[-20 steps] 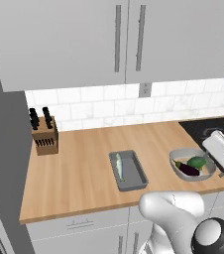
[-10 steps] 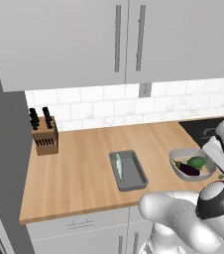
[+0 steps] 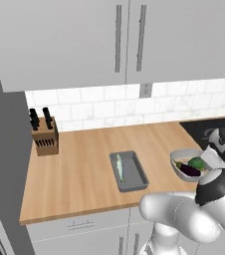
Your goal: Take the meat container that has the fish and place it on the second highest rack of the freezer. Then take the vegetable container that has the broccoli and eggplant and place it on the highest rack of the freezer.
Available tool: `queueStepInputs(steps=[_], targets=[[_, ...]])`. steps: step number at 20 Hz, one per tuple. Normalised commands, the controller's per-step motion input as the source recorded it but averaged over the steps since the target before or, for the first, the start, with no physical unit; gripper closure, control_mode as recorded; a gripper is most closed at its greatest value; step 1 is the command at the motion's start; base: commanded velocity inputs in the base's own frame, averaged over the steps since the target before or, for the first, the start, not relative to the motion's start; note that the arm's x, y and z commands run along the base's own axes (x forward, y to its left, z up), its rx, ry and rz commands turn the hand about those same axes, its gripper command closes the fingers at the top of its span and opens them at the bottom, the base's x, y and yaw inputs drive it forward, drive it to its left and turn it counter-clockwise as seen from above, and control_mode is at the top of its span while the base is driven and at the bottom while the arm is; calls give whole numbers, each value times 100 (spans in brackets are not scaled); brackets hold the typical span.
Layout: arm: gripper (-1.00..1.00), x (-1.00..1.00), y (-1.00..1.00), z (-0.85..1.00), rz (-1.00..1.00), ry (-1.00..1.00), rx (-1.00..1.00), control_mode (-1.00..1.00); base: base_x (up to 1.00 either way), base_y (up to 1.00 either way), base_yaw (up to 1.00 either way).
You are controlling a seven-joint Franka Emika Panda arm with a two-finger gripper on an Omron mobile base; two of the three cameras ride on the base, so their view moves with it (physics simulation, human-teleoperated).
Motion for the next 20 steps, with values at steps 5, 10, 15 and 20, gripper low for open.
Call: queueStepInputs(steps=[5, 10, 15, 20], targets=[[-100, 22, -12, -33, 0, 0, -10, -100, 0, 0, 0], [-100, 10, -15, -17, 0, 0, -6, -100, 0, 0, 0], [-100, 31, -14, -5, -5, 0, -2, -100, 0, 0, 0], [-100, 34, -4, -15, -8, 0, -1, -100, 0, 0, 0]])
